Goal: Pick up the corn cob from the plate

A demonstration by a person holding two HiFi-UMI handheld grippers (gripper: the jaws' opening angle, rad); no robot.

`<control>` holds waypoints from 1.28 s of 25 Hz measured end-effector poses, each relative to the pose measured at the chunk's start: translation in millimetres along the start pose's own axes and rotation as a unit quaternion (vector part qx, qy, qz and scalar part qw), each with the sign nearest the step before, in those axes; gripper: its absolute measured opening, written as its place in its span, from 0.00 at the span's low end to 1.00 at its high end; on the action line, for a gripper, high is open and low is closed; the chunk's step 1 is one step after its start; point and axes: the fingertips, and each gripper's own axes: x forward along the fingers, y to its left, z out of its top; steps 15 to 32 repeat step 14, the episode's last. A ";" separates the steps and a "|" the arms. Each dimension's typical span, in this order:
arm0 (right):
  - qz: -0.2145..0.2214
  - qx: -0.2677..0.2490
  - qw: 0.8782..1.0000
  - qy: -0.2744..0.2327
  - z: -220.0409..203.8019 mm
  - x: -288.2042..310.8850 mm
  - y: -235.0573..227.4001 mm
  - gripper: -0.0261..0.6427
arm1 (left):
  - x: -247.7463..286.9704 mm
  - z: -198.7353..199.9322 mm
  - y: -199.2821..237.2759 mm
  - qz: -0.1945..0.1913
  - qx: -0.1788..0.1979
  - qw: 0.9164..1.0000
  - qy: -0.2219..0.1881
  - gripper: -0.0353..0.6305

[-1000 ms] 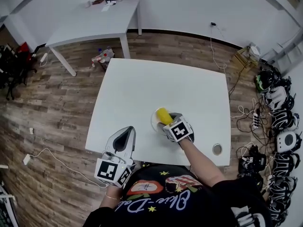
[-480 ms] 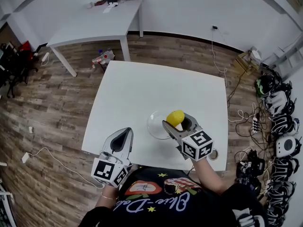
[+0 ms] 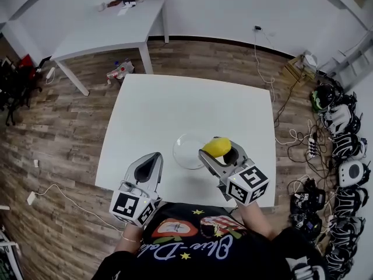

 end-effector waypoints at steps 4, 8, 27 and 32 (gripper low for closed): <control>-0.001 -0.009 1.000 0.002 1.7 -3.2 -2.2 0.42 | 0.1 0.8 -3.2 0.001 0.003 1.000 0.002 0.05; 0.001 -0.008 1.000 0.008 -0.6 -2.7 -2.4 0.42 | -3.1 -1.6 -1.7 0.007 0.002 1.000 0.005 0.05; 0.002 -0.004 1.000 0.015 -5.5 -2.3 -3.4 0.42 | -4.0 -4.1 -0.9 0.011 0.002 1.000 0.008 0.05; 0.002 -0.004 1.000 0.015 -5.5 -2.3 -3.4 0.42 | -4.0 -4.1 -0.9 0.011 0.002 1.000 0.008 0.05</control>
